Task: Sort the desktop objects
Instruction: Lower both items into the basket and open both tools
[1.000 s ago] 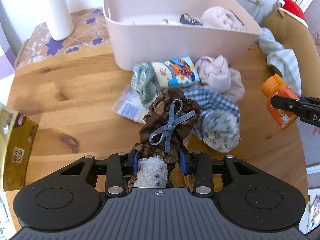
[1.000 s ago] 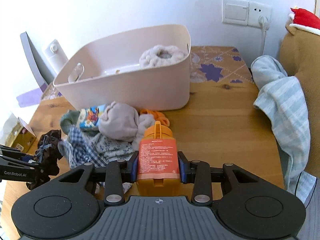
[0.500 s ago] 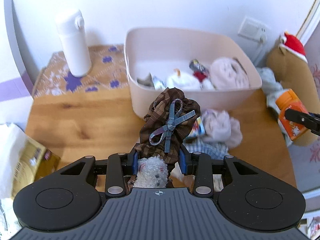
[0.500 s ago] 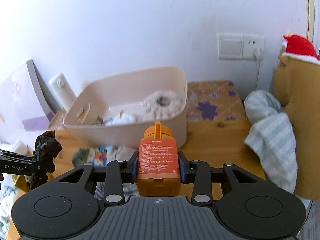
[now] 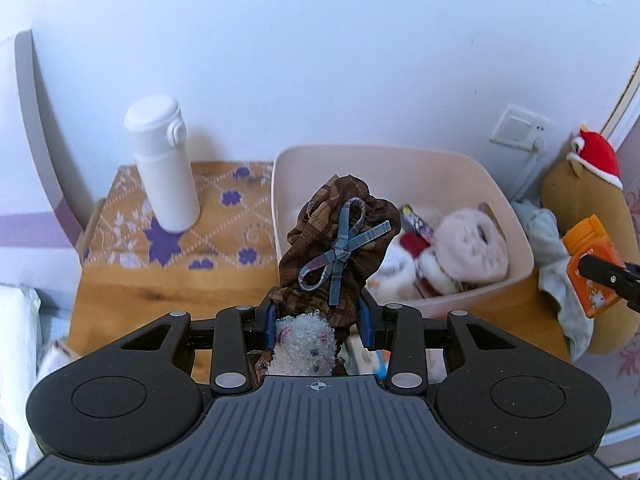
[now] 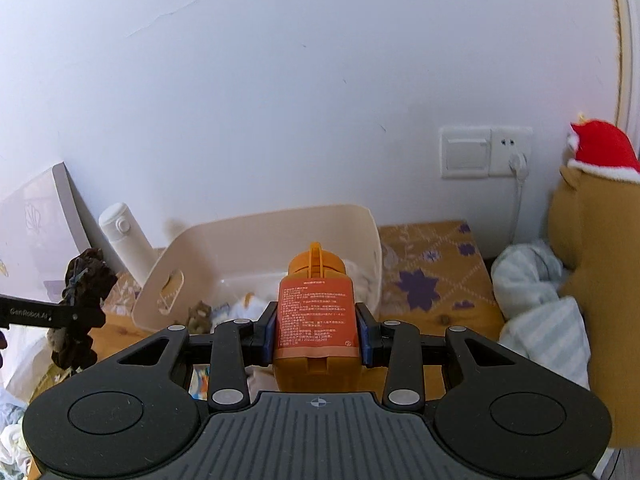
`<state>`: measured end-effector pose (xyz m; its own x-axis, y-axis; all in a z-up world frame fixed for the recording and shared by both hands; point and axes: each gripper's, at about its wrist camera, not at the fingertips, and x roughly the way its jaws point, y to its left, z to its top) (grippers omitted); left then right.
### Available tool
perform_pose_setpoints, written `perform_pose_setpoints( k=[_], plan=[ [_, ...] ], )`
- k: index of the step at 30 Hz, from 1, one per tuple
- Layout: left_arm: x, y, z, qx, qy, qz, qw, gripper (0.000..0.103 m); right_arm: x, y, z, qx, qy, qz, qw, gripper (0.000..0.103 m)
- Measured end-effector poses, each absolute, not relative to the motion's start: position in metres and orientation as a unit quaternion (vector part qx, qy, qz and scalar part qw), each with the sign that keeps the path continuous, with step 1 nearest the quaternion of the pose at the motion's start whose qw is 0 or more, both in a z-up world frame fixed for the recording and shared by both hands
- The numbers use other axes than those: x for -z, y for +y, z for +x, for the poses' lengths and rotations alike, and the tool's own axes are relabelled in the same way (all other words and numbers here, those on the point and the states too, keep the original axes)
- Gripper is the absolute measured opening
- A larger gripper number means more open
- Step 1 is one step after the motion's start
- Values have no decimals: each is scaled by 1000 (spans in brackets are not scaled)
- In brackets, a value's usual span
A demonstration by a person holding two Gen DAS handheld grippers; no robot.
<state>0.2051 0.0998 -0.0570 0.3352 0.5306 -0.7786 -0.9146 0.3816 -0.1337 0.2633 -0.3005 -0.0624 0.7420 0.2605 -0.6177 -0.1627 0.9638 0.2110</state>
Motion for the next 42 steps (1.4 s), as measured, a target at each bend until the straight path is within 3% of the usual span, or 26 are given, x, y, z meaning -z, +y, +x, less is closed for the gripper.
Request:
perform_pose_setpoints(
  k=[15,35,38,41,42],
  plan=[
    [63,152,255,-474,339,-281,762,38,59,-258,325,-140,321,22,936,36],
    [132,186,301,-461,414,-288,730,34,134,-219,384,-147,396,-30,906,36],
    [133,185,301,-461,419,-293,725,37,136,-215,384,-151,404,-31,902,36],
    [131,185,298,-472,417,-295,719,52,138,-212,382,-156,410,-31,898,37],
    [129,185,297,-475,412,-298,718,58,138,-212,381,-157,413,-28,897,46]
  ],
)
